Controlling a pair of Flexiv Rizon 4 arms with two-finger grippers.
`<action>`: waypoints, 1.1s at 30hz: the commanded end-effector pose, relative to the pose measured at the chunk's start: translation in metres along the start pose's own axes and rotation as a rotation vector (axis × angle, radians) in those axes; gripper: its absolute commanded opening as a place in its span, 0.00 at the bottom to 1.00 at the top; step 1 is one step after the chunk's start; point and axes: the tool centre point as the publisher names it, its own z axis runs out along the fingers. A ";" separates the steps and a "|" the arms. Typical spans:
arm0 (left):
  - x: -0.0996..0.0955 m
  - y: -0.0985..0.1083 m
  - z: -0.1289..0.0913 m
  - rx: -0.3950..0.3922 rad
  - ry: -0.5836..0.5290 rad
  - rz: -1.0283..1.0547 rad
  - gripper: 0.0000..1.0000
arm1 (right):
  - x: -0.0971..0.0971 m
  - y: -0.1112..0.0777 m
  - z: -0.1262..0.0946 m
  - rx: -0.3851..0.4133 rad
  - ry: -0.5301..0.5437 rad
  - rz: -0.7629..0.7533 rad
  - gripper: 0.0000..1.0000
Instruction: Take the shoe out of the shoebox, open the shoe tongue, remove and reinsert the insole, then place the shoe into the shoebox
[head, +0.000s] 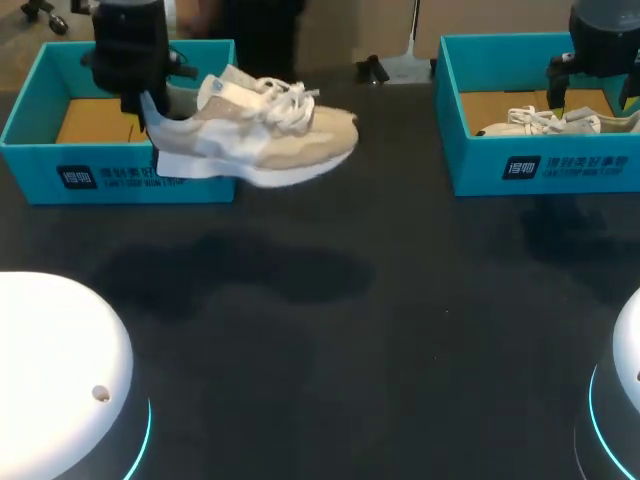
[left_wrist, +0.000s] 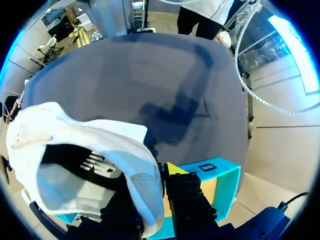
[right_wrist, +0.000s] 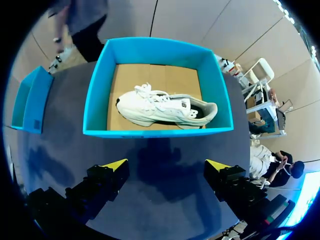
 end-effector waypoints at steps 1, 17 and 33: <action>0.002 -0.004 -0.001 -0.017 -0.004 0.000 0.00 | 0.000 -0.001 0.000 -0.001 0.000 0.000 1.00; -0.003 -0.009 0.000 -0.032 0.012 -0.035 0.00 | 0.000 -0.001 0.000 -0.001 0.000 0.000 1.00; -0.062 -0.060 0.014 -0.003 0.025 -0.221 0.00 | 0.000 -0.001 0.000 -0.001 0.000 0.000 1.00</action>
